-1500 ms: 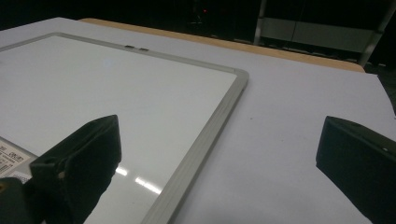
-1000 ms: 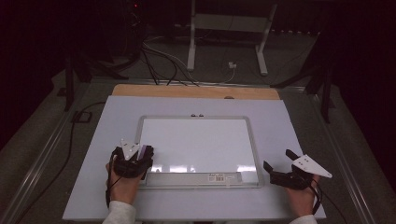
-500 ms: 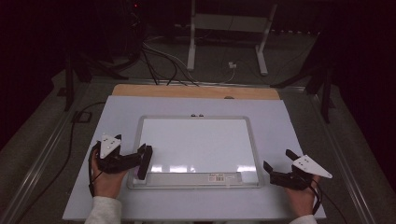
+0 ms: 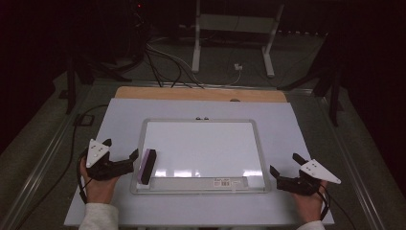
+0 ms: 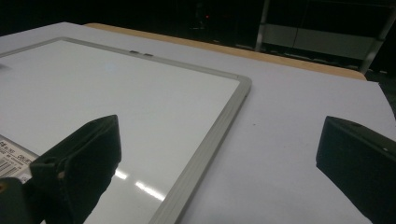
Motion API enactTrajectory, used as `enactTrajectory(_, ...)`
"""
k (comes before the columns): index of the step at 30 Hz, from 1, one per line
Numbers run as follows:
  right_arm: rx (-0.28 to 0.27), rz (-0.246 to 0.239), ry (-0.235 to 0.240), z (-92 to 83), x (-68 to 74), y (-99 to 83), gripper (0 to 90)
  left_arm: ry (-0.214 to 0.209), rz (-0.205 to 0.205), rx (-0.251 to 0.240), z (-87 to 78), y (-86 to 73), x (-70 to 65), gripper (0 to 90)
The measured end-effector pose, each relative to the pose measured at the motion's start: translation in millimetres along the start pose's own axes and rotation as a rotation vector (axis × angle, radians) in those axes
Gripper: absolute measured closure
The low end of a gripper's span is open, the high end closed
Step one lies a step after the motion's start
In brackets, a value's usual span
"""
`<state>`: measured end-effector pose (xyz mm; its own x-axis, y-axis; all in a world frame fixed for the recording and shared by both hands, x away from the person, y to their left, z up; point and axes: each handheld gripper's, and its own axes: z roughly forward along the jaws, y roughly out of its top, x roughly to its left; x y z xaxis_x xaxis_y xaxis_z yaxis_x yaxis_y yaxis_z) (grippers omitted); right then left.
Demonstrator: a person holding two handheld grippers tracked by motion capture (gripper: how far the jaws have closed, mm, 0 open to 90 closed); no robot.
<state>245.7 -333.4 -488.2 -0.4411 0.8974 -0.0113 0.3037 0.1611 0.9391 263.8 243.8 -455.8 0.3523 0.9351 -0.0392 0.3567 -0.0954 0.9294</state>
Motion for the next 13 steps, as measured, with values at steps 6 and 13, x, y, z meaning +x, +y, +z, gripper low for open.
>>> enactTrajectory(6, -0.005, -0.008, -0.004, -1.3, 0.7, 1.0, 0.4, -0.013, 0.013, -0.002, -1.9, -4.4, 2.6, 0.7)
enactTrajectory(13, -0.007, -0.007, -0.011, -3.6, -0.4, 1.4, 0.4, -0.005, 0.020, -0.014, -6.4, -7.8, 3.2, 0.7)
